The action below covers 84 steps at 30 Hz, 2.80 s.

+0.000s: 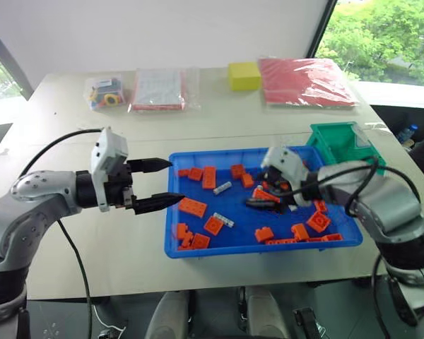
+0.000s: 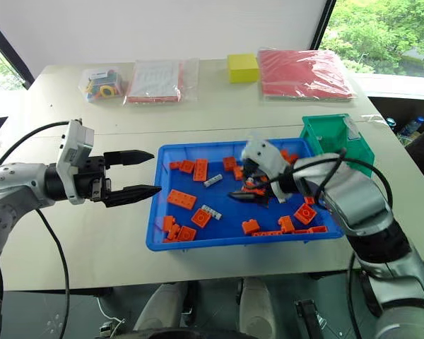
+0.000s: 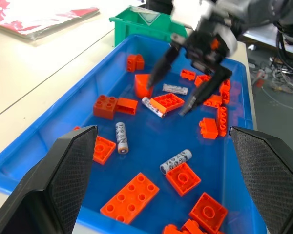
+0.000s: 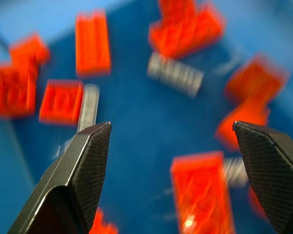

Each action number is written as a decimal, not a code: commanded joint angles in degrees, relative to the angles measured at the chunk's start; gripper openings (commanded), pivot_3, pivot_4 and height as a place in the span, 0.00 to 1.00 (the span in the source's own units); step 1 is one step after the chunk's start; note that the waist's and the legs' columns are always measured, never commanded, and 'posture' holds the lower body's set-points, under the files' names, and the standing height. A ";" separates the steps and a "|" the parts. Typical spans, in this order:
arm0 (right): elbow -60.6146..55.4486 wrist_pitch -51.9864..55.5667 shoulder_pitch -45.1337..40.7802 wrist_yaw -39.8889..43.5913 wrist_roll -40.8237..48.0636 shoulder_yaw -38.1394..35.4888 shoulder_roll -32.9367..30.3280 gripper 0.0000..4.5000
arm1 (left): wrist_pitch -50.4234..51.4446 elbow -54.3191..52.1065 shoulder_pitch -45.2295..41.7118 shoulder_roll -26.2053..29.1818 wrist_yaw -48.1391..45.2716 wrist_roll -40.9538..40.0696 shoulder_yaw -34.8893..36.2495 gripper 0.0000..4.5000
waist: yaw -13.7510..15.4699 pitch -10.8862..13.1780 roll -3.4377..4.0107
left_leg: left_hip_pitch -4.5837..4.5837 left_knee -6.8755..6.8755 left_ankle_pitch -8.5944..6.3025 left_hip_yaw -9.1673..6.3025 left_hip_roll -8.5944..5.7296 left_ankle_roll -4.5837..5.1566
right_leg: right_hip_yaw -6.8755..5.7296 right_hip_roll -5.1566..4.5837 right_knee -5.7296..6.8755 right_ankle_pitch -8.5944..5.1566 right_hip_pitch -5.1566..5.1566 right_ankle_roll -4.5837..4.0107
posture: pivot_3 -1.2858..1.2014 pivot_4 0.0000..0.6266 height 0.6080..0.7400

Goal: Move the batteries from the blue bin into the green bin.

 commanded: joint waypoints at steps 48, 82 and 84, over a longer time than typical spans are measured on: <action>0.44 1.31 -5.25 -2.64 5.17 -7.74 4.80 0.01 | -1.75 1.29 -3.45 0.27 -2.68 1.37 -0.82 1.00 | 0.32 0.13 -0.15 | -0.01 0.06 0.00 -0.04 -0.01 0.00 | 0.01 0.00 -0.02 0.06 0.02 0.07 | 0.52 0.24 0.64; 14.53 -14.74 -8.84 -2.44 0.38 -12.43 0.10 0.77 | -2.36 2.12 -4.99 -1.41 -1.96 2.61 -1.39 1.00 | 0.34 0.18 -0.13 | -0.01 0.05 0.01 0.04 0.04 0.02 | 0.06 0.06 0.02 0.11 0.00 0.16 | 0.52 0.24 0.64; 13.02 -14.12 -9.90 -1.57 0.84 -7.71 3.96 0.77 | -2.52 2.37 -5.32 -1.53 -2.02 2.76 -1.59 1.00 | 0.16 0.17 -0.15 | 0.00 0.05 0.01 0.01 0.03 0.01 | 0.06 0.06 0.02 0.11 0.01 0.16 | 0.52 0.24 0.64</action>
